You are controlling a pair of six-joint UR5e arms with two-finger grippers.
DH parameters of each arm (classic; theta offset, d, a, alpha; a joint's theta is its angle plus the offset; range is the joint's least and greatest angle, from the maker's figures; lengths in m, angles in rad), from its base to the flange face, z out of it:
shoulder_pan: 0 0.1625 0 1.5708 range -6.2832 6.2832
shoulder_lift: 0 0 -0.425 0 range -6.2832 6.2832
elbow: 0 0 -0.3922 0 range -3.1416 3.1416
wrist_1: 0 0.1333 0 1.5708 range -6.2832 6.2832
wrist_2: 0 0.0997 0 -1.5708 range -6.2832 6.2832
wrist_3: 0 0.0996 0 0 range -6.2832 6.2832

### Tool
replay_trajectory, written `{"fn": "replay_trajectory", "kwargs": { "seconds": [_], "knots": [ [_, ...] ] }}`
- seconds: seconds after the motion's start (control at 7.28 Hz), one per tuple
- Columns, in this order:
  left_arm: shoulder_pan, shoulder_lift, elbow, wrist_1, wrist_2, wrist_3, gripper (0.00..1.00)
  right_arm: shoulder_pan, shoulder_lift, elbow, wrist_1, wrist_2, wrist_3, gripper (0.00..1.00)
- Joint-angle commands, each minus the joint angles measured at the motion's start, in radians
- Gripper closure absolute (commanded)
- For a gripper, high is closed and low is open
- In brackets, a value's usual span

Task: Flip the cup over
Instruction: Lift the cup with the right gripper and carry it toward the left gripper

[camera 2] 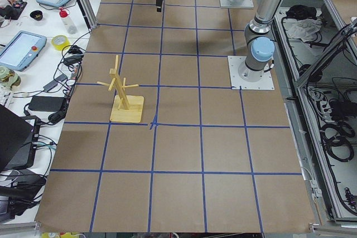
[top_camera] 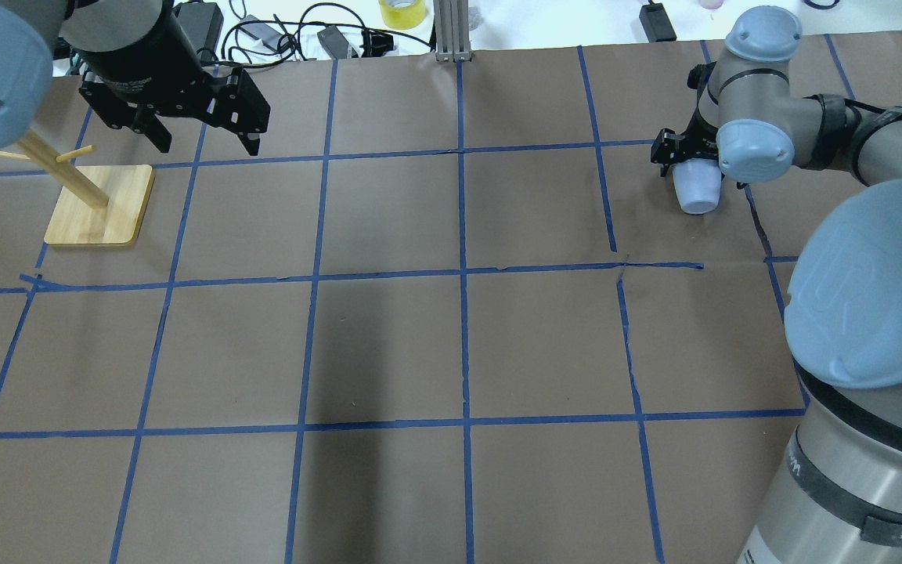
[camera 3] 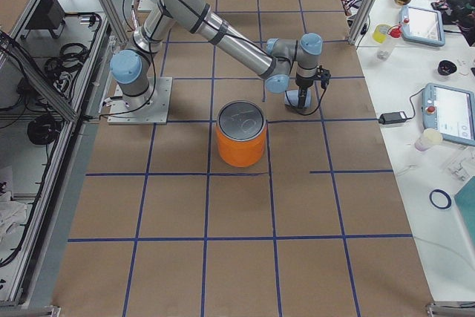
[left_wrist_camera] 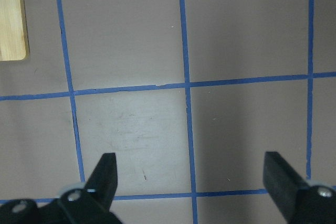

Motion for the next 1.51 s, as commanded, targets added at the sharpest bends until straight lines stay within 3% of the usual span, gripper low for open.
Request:
{"fn": "replay_trajectory", "kwargs": {
  "seconds": [0.0, 0.27, 0.69, 0.82, 1.1, 1.37],
  "knots": [
    [0.000, 0.000, 0.000, 0.000, 0.000, 0.000, 0.00, 0.000, -0.025, 0.005, 0.008, -0.001, -0.019, 0.82],
    [0.000, 0.000, 0.000, 0.000, 0.000, 0.000, 0.00, 0.015, -0.085, -0.013, 0.046, 0.013, -0.098, 0.82],
    [0.002, 0.001, 0.000, 0.000, 0.000, -0.006, 0.00, 0.278, -0.114, -0.061, 0.037, 0.018, -0.348, 0.82],
    [0.002, 0.000, 0.000, 0.000, 0.000, -0.006, 0.00, 0.351, -0.110, -0.076, 0.032, 0.041, -0.527, 0.82],
    [0.002, 0.000, 0.000, 0.000, 0.000, -0.006, 0.00, 0.444, -0.052, -0.076, -0.114, 0.068, -0.972, 0.83],
    [0.002, 0.000, 0.000, 0.000, 0.000, -0.006, 0.00, 0.517, -0.014, -0.076, -0.147, 0.189, -1.175, 0.85]
  ]
}}
